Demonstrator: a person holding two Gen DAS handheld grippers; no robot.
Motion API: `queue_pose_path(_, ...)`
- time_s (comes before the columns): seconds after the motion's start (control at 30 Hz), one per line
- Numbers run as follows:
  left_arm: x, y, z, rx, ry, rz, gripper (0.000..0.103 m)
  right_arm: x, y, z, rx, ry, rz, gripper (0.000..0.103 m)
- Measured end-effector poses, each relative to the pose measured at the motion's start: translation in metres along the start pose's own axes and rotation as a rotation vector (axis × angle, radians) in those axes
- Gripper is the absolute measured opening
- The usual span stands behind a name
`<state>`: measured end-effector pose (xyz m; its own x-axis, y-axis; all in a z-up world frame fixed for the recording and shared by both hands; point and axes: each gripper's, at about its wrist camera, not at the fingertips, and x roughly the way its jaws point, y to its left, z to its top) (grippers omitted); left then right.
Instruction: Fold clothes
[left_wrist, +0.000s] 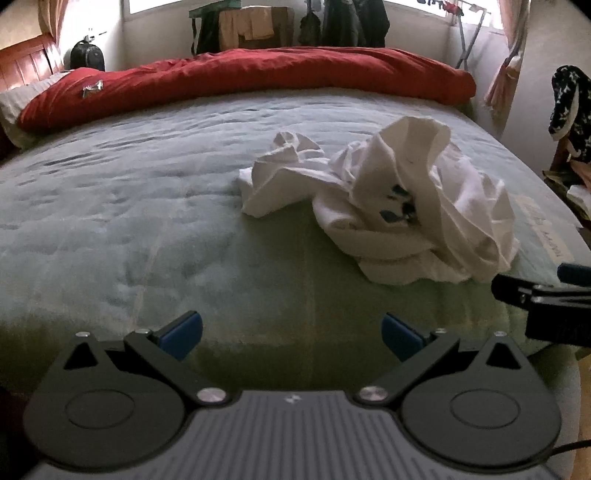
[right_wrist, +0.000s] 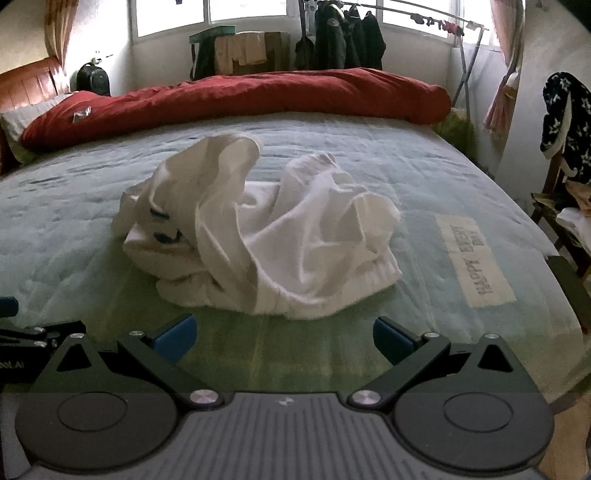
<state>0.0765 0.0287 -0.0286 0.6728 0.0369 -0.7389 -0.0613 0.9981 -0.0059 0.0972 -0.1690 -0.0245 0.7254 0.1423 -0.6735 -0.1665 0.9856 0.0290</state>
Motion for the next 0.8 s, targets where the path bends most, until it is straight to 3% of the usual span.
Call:
queue_pose_path(0.3, 0.018, 0.006, 0.02, 0.0, -0.003, 0.013, 0.102, 0.034, 0.013, 0.035, -0.03, -0.013, 0.058, 0.103)
queue_pose_path(0.5, 0.032, 0.011, 0.03, -0.017, 0.01, 0.024, 0.102, 0.067, 0.021, 0.043, -0.041, 0.042, 0.07, 0.103)
queue_pose_path(0.63, 0.041, 0.012, 0.036, -0.013, 0.021, 0.019, 0.102, 0.087, 0.016, 0.046, -0.034, 0.077, 0.037, 0.103)
queue_pose_path(0.8, 0.05, 0.01, 0.047, 0.002, 0.022, 0.004, 0.102, 0.089, -0.001, 0.062, -0.022, 0.015, -0.033, 0.103)
